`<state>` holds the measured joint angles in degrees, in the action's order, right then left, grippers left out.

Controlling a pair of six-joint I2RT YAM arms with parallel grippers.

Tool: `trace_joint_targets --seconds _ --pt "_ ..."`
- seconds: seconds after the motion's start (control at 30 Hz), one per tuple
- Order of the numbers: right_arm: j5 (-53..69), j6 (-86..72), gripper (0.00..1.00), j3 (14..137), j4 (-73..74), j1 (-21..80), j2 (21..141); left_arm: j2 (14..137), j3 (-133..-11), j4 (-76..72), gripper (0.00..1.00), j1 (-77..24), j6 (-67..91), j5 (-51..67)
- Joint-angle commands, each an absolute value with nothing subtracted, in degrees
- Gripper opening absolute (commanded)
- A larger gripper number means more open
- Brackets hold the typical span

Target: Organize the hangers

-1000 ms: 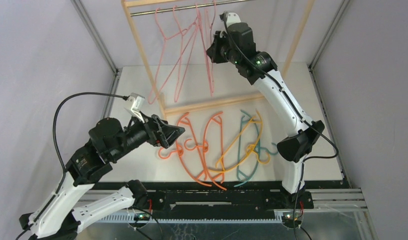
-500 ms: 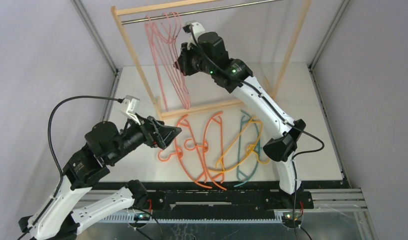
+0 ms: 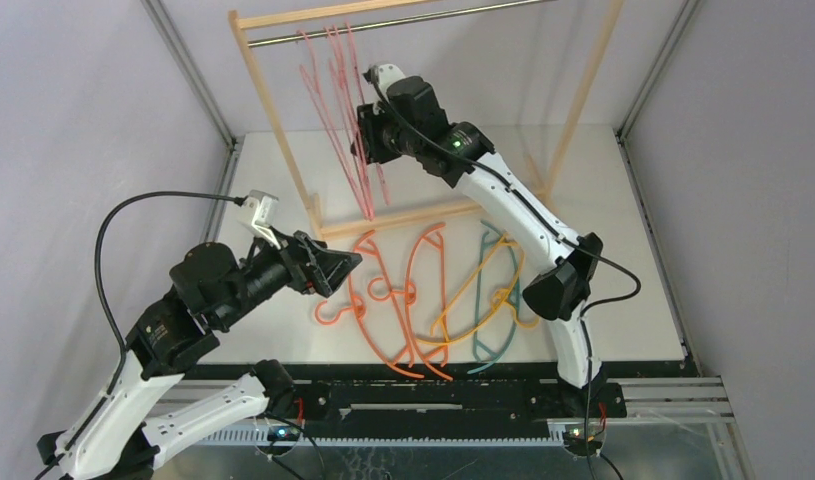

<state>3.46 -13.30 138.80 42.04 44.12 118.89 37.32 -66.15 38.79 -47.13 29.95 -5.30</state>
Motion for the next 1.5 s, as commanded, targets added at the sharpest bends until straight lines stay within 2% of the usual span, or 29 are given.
trace_joint_targets --seconds 0.0,0.07,0.13,0.57,0.8,1.07,1.13,1.23,1.3,1.47 --pt "-1.7 -11.8 0.49 132.8 40.9 42.6 111.2 37.6 -66.1 37.6 1.0 -47.5 29.0 -5.9" --pt "-3.7 -10.6 0.6 129.9 39.4 42.4 108.2 38.0 -66.0 37.5 1.0 -47.5 28.6 -6.1" --pt "-4.4 -10.3 0.67 127.2 38.3 41.9 105.3 38.3 -65.5 37.3 0.99 -47.5 28.3 -6.3" --pt "-2.0 -11.1 0.82 102.2 31.4 40.4 82.0 38.4 -55.0 33.2 0.99 -47.5 27.1 -6.6" --pt "-2.9 -14.3 0.82 91.5 33.1 40.4 70.2 40.0 -51.5 29.5 0.99 -47.5 28.9 -5.0" --pt "4.5 -17.7 0.82 79.5 30.0 41.0 55.4 42.3 -49.2 28.0 0.99 -47.5 29.4 -4.5" --pt "3.0 -19.6 0.82 78.1 31.8 41.0 53.1 43.1 -48.9 27.6 0.99 -47.5 29.5 -4.1" --pt "-4.8 -25.9 0.78 74.9 39.1 41.3 50.9 44.2 -48.3 26.7 0.99 -47.5 29.6 -3.4" --pt "-10.0 -33.5 0.75 69.0 42.8 42.1 48.6 44.8 -47.8 26.1 0.99 -47.5 29.8 -3.2" --pt "-13.4 -48.4 0.64 51.1 44.1 43.4 44.2 46.5 -46.8 24.4 0.99 -47.5 30.2 -2.2"
